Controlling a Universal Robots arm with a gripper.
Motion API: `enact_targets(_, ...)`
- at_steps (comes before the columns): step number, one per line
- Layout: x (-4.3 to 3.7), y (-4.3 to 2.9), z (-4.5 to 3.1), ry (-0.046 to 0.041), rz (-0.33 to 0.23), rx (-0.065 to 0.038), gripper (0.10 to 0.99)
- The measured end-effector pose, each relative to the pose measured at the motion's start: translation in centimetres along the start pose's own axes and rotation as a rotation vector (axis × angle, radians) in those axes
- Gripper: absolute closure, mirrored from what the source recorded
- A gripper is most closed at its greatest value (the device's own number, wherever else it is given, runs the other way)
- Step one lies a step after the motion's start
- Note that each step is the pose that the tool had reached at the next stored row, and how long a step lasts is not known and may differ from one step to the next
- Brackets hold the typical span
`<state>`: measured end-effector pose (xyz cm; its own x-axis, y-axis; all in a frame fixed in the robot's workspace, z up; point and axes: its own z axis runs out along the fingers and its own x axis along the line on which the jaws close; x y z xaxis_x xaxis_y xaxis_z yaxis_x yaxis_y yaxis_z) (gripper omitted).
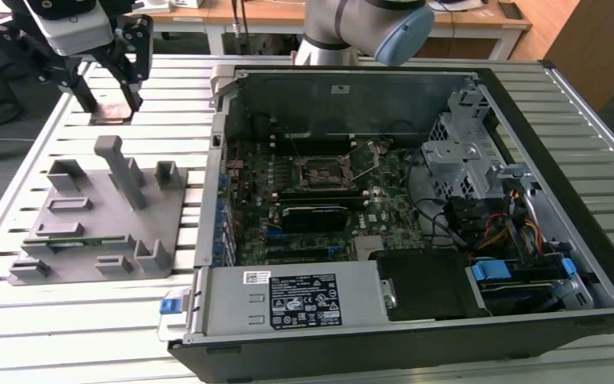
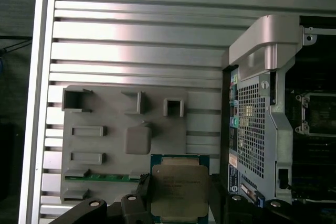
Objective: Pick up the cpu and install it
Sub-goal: 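Pick up the cpu and move it towards the insertion slot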
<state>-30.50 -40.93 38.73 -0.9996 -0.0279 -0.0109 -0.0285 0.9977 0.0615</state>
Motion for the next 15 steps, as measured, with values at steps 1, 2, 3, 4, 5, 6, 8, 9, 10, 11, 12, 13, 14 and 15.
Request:
enact_targets(1, -0.08, 0.00, 0.00, 0.0001, 0.000, 0.000, 0.561)
enact_targets(2, -0.16, 0.00, 0.00, 0.0000, 0.000, 0.000, 0.561)
enact_targets(3, -0.23, -0.01, 0.00, 0.0000, 0.000, 0.000, 0.561)
enact_targets(4, -0.31, -0.01, 0.00, 0.0000, 0.000, 0.000, 0.561)
enact_targets(5, -0.39, -0.01, 0.00, 0.0000, 0.000, 0.000, 0.561)
enact_targets(6, -0.47, -0.01, 0.00, 0.0000, 0.000, 0.000, 0.561)
enact_targets(8, -0.66, -0.02, 0.00, 0.0001, 0.000, 0.000, 0.561)
enact_targets(9, -0.76, -0.02, 0.00, 0.0001, 0.000, 0.000, 0.561)
enact_targets(10, -0.86, -0.02, 0.01, 0.0000, 0.000, 0.000, 0.561)
enact_targets(11, -0.95, -0.03, 0.01, 0.0000, 0.000, 0.000, 0.561)
enact_targets(12, -1.03, -0.03, 0.01, 0.0001, 0.000, 0.000, 0.561)
enact_targets(13, -1.11, -0.03, 0.01, 0.0001, 0.000, 0.000, 0.561)
enact_targets(14, -1.18, -0.03, 0.01, 0.0001, 0.000, 0.000, 0.561)
enact_targets(15, -1.26, -0.04, 0.01, 0.0000, 0.000, 0.000, 0.561)
